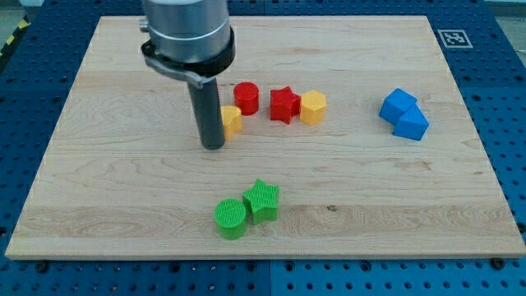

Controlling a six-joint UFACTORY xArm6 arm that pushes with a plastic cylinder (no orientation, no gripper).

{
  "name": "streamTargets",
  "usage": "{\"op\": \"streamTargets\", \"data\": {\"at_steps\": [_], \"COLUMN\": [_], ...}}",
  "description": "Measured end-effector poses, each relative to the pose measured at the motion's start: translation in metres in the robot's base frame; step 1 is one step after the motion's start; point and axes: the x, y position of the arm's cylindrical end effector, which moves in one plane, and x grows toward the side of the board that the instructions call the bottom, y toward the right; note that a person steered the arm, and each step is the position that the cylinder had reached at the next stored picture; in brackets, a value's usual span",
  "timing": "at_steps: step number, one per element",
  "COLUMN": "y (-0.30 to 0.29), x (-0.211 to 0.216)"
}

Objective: Point your arm to the green circle

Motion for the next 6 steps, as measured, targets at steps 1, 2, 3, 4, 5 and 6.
{"op": "streamTargets", "data": {"at_steps": [1,2,3,4,5,6], "y": [0.018,0.031,0.008,-0.037,-0.058,-0.048], "x": [-0.02,-0.026,-0.019,0.018,0.067,0.113]}}
